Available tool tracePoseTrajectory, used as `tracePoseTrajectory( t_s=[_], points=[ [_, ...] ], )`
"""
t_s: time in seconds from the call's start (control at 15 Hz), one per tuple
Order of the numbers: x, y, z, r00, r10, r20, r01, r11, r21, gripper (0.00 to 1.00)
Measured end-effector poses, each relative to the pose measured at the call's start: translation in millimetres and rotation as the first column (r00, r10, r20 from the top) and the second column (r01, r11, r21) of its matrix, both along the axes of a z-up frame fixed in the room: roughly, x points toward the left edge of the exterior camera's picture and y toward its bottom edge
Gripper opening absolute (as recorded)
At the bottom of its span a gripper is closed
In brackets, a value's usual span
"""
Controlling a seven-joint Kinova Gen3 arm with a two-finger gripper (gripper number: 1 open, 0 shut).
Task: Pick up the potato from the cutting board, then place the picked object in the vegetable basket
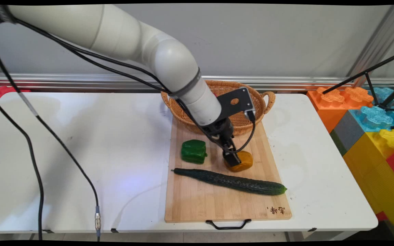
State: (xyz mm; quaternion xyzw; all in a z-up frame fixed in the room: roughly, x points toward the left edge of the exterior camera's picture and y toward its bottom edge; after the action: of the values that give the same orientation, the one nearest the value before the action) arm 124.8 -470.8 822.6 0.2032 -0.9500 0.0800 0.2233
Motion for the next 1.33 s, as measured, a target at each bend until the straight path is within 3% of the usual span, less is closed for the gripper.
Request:
tracePoseTrajectory(
  t_s=[0.27, 0.6, 0.67, 1.0, 1.33],
  points=[
    [-5, -7, -20, 0.994, 0.100, -0.035, -0.098, 0.994, 0.043, 1.00],
    [-7, -9, -39, 0.985, 0.164, -0.057, -0.159, 0.984, 0.083, 1.00],
    [-8, -9, -41, 0.984, 0.170, -0.061, -0.165, 0.982, 0.089, 0.00],
    [-9, -6, -42, 0.979, 0.185, -0.079, -0.177, 0.978, 0.107, 0.00],
    [-11, -9, -2, 0.978, 0.172, -0.116, -0.167, 0.985, 0.052, 0.00]
  ],
)
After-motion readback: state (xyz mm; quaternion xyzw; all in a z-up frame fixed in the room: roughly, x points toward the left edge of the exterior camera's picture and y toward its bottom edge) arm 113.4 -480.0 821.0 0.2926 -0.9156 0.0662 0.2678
